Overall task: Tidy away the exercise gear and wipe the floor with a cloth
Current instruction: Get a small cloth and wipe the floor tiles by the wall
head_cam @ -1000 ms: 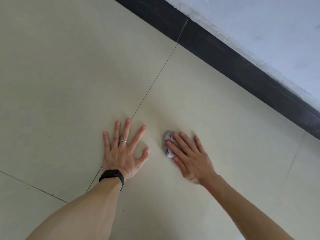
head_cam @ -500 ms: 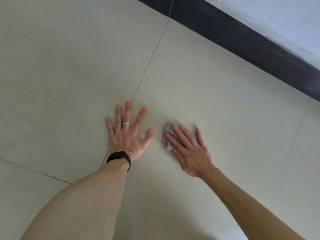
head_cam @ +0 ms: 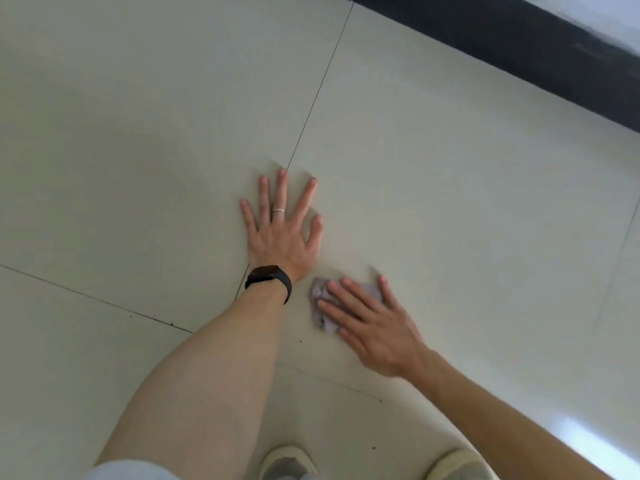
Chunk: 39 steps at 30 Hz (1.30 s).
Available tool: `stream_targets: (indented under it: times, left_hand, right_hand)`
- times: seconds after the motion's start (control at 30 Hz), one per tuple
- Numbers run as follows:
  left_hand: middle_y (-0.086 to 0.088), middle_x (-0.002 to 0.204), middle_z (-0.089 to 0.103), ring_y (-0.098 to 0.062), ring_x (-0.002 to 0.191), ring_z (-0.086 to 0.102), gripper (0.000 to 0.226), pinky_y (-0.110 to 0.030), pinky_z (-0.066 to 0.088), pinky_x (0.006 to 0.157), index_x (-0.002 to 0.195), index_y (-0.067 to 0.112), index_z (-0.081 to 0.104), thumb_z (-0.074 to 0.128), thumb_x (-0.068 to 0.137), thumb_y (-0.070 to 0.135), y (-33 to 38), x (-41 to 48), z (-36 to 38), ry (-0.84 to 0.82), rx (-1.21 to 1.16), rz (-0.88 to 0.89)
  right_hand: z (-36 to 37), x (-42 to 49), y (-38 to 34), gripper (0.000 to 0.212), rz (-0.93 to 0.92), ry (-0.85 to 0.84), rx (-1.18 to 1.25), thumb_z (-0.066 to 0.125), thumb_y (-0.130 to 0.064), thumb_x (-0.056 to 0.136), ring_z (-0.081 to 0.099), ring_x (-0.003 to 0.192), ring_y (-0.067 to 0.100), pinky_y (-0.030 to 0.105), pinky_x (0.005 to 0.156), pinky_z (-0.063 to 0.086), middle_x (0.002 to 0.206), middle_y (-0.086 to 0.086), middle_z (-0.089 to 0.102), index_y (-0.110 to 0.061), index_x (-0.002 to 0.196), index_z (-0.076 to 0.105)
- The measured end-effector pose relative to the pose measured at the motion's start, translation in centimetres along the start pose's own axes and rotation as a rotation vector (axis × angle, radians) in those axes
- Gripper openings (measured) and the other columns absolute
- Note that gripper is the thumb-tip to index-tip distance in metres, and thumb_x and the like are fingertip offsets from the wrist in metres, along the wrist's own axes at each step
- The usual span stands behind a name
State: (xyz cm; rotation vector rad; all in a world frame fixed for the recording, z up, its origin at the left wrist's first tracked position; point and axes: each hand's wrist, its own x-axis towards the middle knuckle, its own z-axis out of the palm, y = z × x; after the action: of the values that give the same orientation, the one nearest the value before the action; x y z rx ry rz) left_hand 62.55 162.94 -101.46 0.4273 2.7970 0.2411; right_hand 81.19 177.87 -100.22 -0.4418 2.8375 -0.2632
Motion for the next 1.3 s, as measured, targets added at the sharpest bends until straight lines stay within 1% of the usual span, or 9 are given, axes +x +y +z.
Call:
stream_targets:
  times: [0.17, 0.3, 0.4, 0.5, 0.67, 0.9, 1.13, 1.2, 1.3]
  left_hand:
    - [0.002, 0.165, -0.021, -0.026, 0.151, -0.021, 0.068, -0.058, -0.011, 0.119, 0.154, 0.048, -0.008, 0.017, 0.094, 0.067, -0.2, 0.0, -0.6, -0.091, -0.003, 0.013]
    - [0.002, 0.167, -0.015, -0.022, 0.153, -0.016, 0.069, -0.053, -0.007, 0.122, 0.156, 0.045, -0.003, 0.031, 0.099, 0.060, -2.6, -0.6, -2.0, -0.099, -0.218, 0.098]
    - [-0.001, 0.167, -0.012, -0.023, 0.154, -0.011, 0.069, -0.054, -0.002, 0.123, 0.158, 0.040, -0.003, 0.027, 0.099, 0.060, -6.3, -4.0, -1.3, -0.050, -0.065, 0.014]
    - [0.000, 0.167, -0.011, -0.022, 0.154, -0.010, 0.071, -0.055, 0.000, 0.122, 0.158, 0.038, -0.003, 0.023, 0.097, 0.062, -8.4, -6.9, 0.1, -0.047, 0.031, 0.021]
    - [0.003, 0.167, -0.015, -0.020, 0.153, -0.013, 0.070, -0.053, -0.004, 0.123, 0.157, 0.041, -0.009, 0.020, 0.097, 0.065, -8.2, -6.6, 0.5, -0.025, 0.030, 0.008]
    - [0.003, 0.167, -0.014, -0.019, 0.153, -0.012, 0.070, -0.054, -0.002, 0.122, 0.157, 0.042, -0.007, 0.023, 0.097, 0.062, -8.1, -6.7, 0.1, -0.038, 0.001, 0.006]
    - [0.004, 0.167, -0.010, -0.018, 0.154, -0.010, 0.070, -0.050, -0.004, 0.123, 0.157, 0.043, -0.003, 0.023, 0.095, 0.064, -8.2, -6.7, 0.5, 0.002, 0.024, -0.006]
    - [0.003, 0.168, 0.001, -0.019, 0.154, 0.000, 0.068, -0.047, 0.000, 0.123, 0.157, 0.042, 0.010, 0.030, 0.095, 0.061, -8.2, -6.5, -0.1, 0.031, -0.028, 0.004]
    - [-0.001, 0.164, 0.025, -0.026, 0.149, 0.024, 0.061, -0.048, 0.018, 0.118, 0.155, 0.037, 0.027, 0.038, 0.096, 0.050, -9.5, -5.6, -1.4, 0.102, -0.045, 0.063]
  right_hand:
    - [-1.6, 5.9, 2.5, 0.056, 0.653, 0.125, 0.170, 0.022, -0.042, 0.107, -0.008, 0.155, 0.018, 0.059, 0.121, -0.001, 0.167, -0.005, -0.011, -0.030, 0.161, 0.008]
    - [1.4, 0.8, -8.1, 0.059, 0.261, 0.035, 0.126, 0.030, -0.042, 0.107, -0.003, 0.156, 0.020, 0.063, 0.119, 0.009, 0.169, -0.002, -0.004, -0.029, 0.161, 0.011]
    - [3.0, -2.8, -11.4, 0.058, 0.002, 0.001, 0.085, 0.035, -0.042, 0.106, 0.009, 0.155, 0.017, 0.059, 0.119, 0.010, 0.169, -0.005, 0.007, -0.031, 0.160, 0.017]
    - [2.6, -0.4, -6.8, 0.055, 0.194, 0.079, 0.081, 0.030, -0.042, 0.105, 0.024, 0.152, 0.021, 0.058, 0.120, 0.008, 0.167, 0.000, 0.014, -0.029, 0.158, 0.026]
    - [-0.7, 2.7, 2.7, 0.056, 0.763, 0.102, 0.189, 0.013, -0.047, 0.107, -0.014, 0.153, 0.013, 0.059, 0.121, -0.004, 0.166, -0.006, -0.016, -0.033, 0.160, 0.001]
    - [2.7, -8.9, -8.0, 0.054, 0.100, -0.049, 0.042, 0.025, -0.044, 0.107, 0.017, 0.154, 0.019, 0.060, 0.120, 0.013, 0.168, -0.004, 0.012, -0.032, 0.160, 0.020]
    - [-0.7, 3.2, 2.5, 0.056, 0.818, 0.123, 0.164, 0.017, -0.044, 0.107, -0.010, 0.154, 0.016, 0.059, 0.121, -0.003, 0.168, -0.002, -0.010, -0.031, 0.161, 0.005]
    - [0.0, 3.7, -0.7, 0.058, 0.751, 0.182, 0.131, 0.023, -0.042, 0.106, 0.001, 0.156, 0.022, 0.062, 0.121, 0.007, 0.168, 0.004, -0.001, -0.026, 0.161, 0.016]
    - [1.9, 0.1, -9.2, 0.057, 0.288, 0.032, 0.120, 0.027, -0.042, 0.106, 0.003, 0.156, 0.021, 0.062, 0.118, 0.014, 0.169, 0.000, 0.001, -0.029, 0.161, 0.015]
